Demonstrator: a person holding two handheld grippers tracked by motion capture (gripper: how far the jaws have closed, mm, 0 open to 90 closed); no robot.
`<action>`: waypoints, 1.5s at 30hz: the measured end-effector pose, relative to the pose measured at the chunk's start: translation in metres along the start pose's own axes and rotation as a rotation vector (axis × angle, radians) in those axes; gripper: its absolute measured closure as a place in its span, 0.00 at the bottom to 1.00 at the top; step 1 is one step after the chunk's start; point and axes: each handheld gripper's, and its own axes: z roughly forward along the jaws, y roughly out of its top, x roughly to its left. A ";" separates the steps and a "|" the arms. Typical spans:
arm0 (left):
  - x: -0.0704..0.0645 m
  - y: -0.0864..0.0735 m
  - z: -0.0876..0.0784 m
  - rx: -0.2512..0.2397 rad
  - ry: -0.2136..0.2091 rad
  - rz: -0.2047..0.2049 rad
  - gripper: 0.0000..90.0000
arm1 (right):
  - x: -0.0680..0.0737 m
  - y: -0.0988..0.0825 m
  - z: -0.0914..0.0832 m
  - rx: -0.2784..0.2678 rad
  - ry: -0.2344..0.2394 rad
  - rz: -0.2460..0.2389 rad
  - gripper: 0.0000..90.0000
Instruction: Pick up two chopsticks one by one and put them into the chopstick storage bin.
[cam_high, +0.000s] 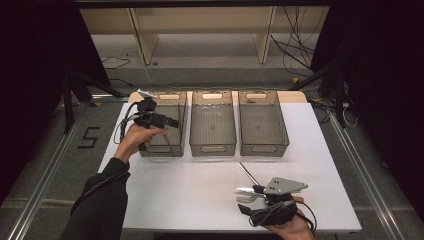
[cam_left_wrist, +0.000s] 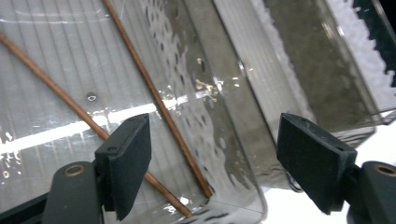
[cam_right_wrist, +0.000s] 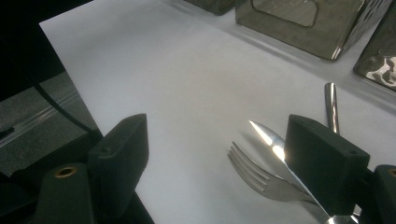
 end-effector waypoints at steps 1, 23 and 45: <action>-0.001 -0.001 -0.003 -0.014 -0.010 -0.001 0.28 | 0.000 0.000 0.000 -0.002 -0.001 0.000 0.26; -0.039 -0.081 -0.039 -0.171 -0.105 0.093 0.24 | -0.024 0.010 -0.019 0.042 -0.089 0.047 0.31; -0.044 -0.139 -0.044 -0.227 -0.104 0.155 0.22 | -0.053 0.029 0.006 0.160 -0.170 0.123 0.44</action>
